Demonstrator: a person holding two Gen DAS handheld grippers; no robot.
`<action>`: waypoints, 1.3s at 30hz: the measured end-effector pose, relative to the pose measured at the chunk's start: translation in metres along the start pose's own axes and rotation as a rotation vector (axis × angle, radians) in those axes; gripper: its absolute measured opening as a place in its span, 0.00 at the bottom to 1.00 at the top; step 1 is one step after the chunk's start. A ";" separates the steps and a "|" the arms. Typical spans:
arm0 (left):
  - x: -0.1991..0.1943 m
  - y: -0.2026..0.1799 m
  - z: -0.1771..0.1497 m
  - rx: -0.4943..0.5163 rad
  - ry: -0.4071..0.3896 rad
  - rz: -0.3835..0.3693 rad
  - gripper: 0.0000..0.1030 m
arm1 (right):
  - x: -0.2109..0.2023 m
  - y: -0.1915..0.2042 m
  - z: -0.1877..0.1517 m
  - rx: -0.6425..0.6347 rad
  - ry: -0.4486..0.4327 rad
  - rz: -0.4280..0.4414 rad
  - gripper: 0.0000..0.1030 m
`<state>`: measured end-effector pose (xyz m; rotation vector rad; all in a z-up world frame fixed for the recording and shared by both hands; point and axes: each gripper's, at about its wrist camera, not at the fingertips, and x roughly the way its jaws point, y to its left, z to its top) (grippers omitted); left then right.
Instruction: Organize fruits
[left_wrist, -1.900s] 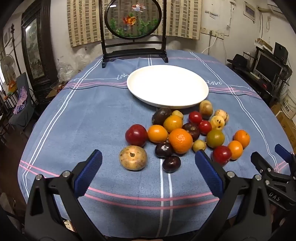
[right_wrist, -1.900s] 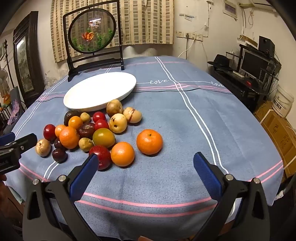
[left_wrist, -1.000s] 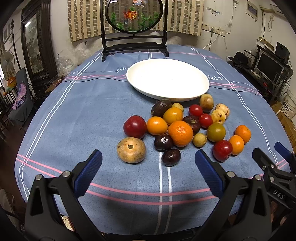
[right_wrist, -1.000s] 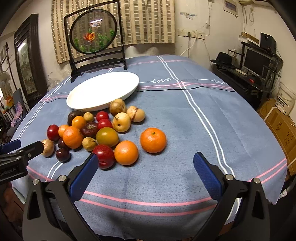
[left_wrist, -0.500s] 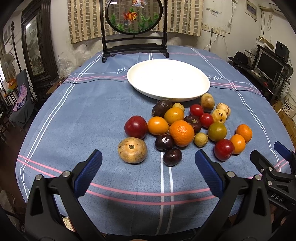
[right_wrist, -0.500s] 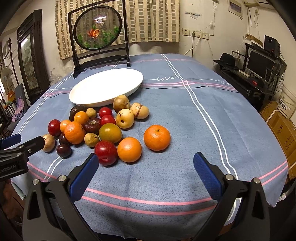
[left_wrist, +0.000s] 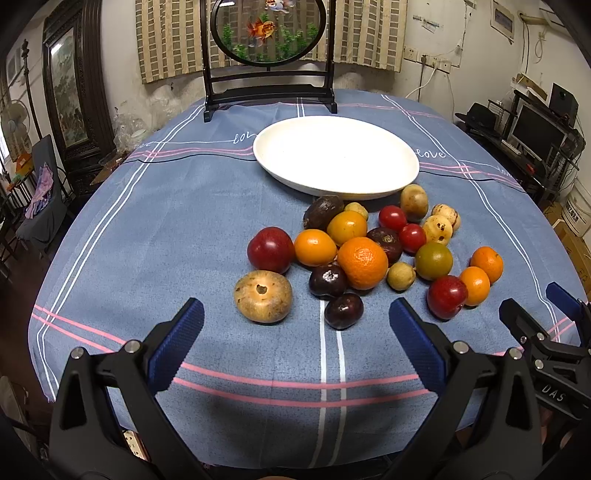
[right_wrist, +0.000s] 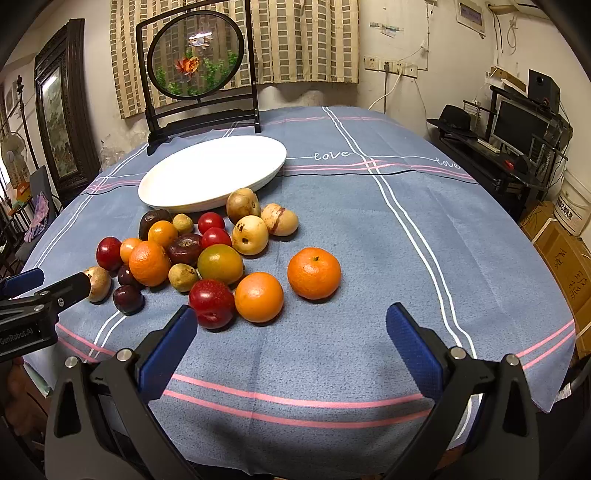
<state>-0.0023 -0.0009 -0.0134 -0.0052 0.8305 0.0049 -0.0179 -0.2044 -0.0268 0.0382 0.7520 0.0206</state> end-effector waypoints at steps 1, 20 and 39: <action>0.000 0.000 0.000 0.000 0.002 0.000 0.98 | 0.000 0.000 0.000 0.000 0.001 0.001 0.99; 0.004 -0.001 -0.002 -0.001 0.016 0.000 0.98 | 0.004 0.002 -0.001 -0.002 0.008 0.003 0.99; 0.005 -0.001 -0.003 0.000 0.019 0.002 0.98 | 0.005 0.004 -0.001 -0.004 0.013 0.007 0.99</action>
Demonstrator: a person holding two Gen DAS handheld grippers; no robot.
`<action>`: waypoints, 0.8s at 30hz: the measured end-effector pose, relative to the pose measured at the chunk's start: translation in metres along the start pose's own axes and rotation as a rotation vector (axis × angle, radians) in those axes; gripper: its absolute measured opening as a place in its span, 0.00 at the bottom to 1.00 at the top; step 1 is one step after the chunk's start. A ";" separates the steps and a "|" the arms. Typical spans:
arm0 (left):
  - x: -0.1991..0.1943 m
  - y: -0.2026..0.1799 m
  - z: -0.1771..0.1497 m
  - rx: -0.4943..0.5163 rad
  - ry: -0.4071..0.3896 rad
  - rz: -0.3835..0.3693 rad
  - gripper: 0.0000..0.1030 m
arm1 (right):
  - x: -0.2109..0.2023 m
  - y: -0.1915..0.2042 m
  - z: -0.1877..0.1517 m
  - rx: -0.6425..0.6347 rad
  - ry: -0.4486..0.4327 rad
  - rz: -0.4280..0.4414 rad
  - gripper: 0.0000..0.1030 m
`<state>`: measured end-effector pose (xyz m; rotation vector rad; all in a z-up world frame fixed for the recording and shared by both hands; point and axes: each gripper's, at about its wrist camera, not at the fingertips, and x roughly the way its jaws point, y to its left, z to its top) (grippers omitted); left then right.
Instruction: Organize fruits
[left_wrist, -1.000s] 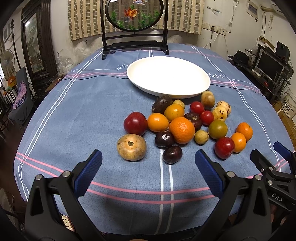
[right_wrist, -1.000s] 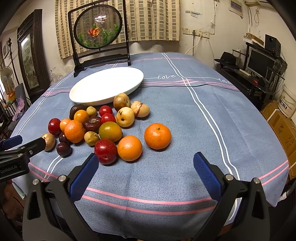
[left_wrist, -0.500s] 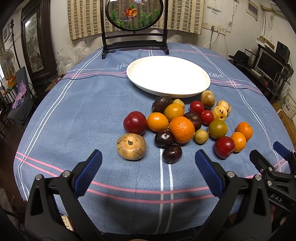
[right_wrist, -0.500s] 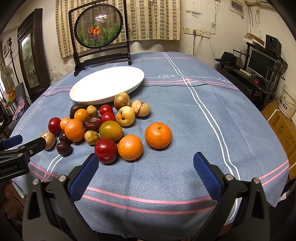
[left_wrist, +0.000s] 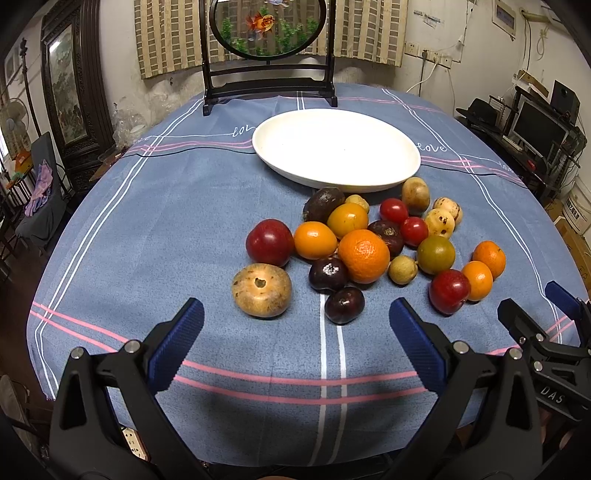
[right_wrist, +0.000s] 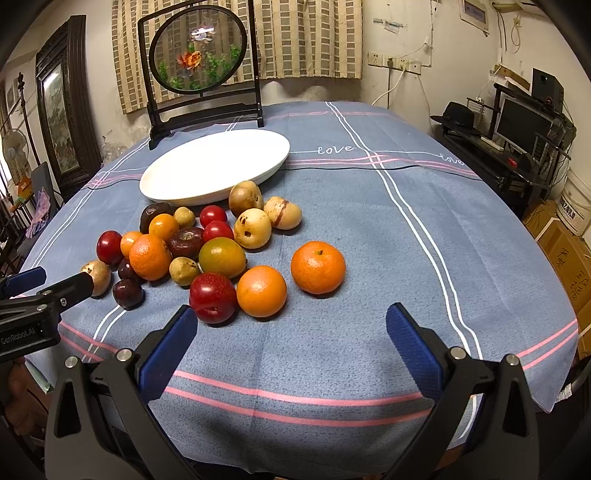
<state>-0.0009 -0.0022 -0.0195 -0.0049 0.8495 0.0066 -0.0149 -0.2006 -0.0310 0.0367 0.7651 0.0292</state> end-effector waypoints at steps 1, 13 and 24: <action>0.000 0.000 0.000 0.000 0.000 -0.001 0.98 | 0.000 0.000 0.000 0.000 0.000 0.000 0.99; 0.022 0.015 -0.016 0.041 0.047 0.001 0.98 | 0.008 -0.001 -0.007 -0.019 0.017 0.051 0.99; 0.039 0.034 -0.010 0.076 0.042 -0.041 0.96 | 0.016 -0.011 0.000 0.006 0.023 0.141 0.99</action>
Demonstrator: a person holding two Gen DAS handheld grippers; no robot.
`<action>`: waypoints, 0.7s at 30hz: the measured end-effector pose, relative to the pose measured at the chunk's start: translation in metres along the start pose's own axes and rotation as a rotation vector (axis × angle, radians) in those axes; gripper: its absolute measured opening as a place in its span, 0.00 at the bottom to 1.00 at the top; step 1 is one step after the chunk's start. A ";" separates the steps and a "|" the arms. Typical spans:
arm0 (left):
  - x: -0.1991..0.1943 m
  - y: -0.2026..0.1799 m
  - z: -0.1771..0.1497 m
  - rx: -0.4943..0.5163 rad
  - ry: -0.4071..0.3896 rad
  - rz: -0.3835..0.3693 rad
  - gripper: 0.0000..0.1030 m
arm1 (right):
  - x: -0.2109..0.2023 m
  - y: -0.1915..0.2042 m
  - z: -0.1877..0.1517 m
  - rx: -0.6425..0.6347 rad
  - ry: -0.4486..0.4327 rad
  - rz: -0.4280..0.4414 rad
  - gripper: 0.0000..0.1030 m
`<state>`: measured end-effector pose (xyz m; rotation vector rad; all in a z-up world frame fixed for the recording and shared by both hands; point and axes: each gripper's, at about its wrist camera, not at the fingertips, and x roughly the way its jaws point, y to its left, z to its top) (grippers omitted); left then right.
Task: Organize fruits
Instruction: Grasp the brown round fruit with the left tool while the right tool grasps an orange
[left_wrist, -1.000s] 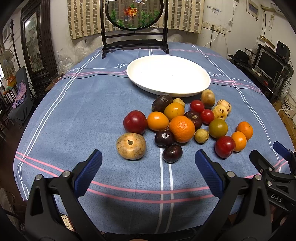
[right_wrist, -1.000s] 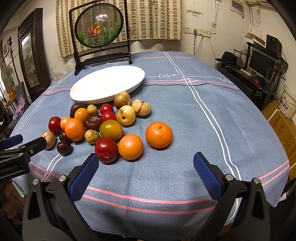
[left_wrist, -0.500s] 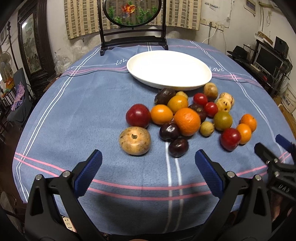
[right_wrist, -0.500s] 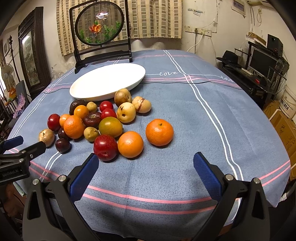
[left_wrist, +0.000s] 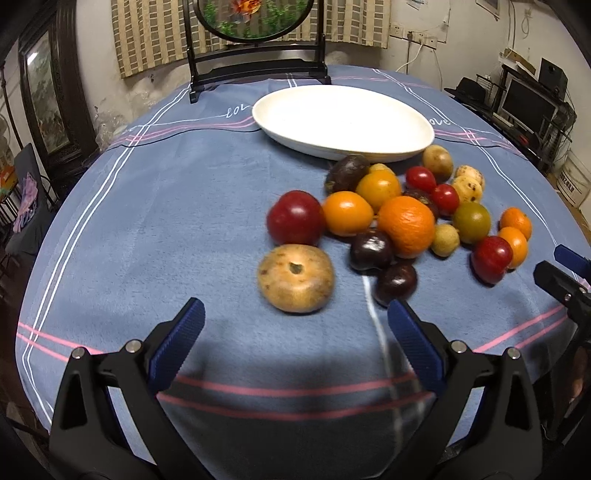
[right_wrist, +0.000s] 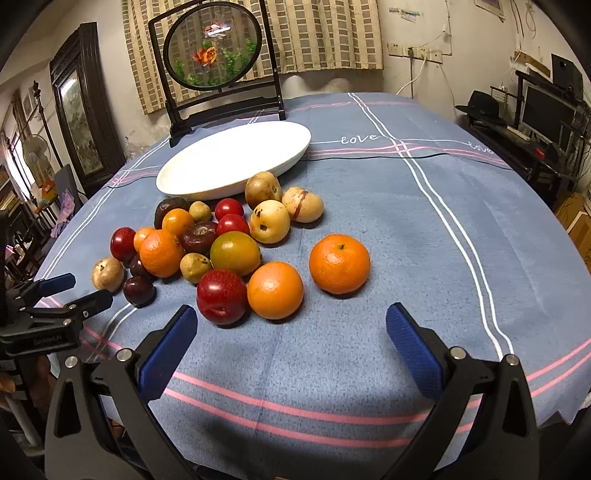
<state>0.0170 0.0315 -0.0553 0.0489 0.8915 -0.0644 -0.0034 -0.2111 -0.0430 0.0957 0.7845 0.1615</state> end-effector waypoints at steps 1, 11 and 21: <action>0.002 0.002 0.001 -0.002 0.002 0.001 0.92 | 0.001 0.000 0.001 -0.003 0.002 0.007 0.99; 0.026 0.000 0.008 0.014 0.021 -0.054 0.45 | 0.008 -0.004 0.009 -0.077 0.058 0.017 0.99; 0.033 0.000 0.014 0.023 -0.002 -0.068 0.58 | 0.016 -0.015 0.011 -0.112 0.144 0.014 0.76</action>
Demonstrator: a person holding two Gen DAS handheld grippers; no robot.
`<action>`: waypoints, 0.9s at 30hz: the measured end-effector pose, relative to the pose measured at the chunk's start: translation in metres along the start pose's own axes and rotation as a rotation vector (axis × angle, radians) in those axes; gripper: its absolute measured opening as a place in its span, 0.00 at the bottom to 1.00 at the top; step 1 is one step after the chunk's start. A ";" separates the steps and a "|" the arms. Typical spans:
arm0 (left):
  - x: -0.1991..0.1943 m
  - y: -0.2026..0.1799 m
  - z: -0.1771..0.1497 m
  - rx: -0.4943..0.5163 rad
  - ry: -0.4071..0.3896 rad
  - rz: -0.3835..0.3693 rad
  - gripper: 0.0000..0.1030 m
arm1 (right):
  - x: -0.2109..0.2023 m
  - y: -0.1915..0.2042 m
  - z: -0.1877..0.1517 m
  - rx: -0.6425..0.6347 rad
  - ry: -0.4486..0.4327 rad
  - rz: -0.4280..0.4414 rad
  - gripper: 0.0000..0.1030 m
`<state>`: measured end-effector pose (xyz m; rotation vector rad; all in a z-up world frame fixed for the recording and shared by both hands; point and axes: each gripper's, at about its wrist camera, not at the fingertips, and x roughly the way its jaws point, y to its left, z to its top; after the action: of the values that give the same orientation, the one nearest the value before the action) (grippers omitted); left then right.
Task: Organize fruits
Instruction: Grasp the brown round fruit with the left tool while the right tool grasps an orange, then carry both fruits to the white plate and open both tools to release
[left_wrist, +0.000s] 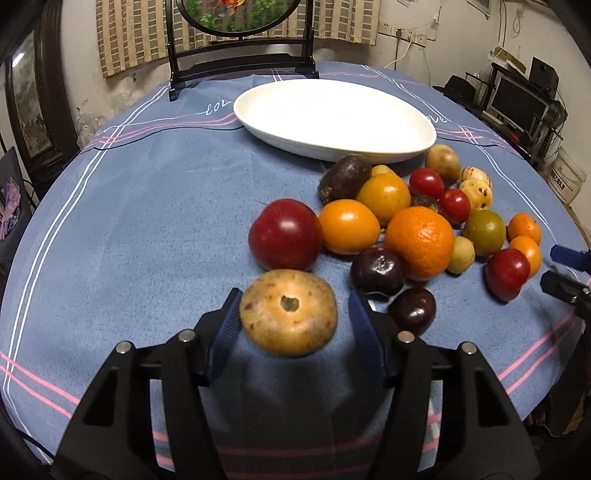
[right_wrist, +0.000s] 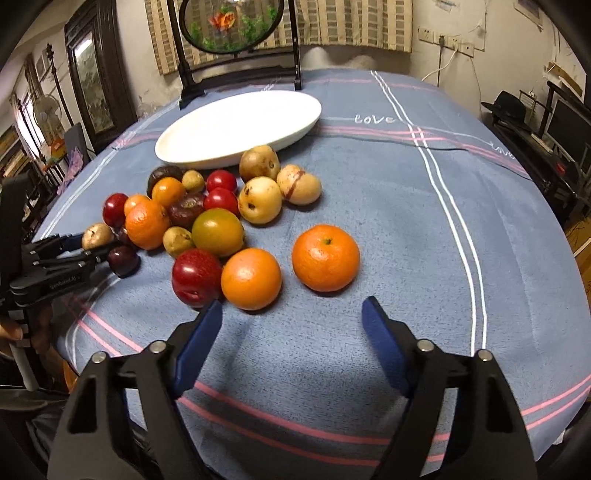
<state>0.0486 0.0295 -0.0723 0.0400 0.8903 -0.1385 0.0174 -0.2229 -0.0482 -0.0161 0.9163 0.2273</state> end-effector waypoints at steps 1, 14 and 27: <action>0.000 0.001 0.000 -0.001 -0.002 -0.001 0.56 | 0.002 0.001 0.000 0.002 0.005 -0.002 0.76; -0.015 0.009 -0.005 -0.027 -0.019 -0.050 0.44 | -0.013 -0.023 0.010 0.013 -0.015 -0.070 0.75; -0.039 -0.003 0.000 -0.001 -0.067 -0.057 0.44 | 0.021 -0.025 0.022 -0.072 0.035 -0.119 0.74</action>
<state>0.0239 0.0310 -0.0424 0.0089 0.8251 -0.1920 0.0520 -0.2409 -0.0537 -0.1411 0.9387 0.1497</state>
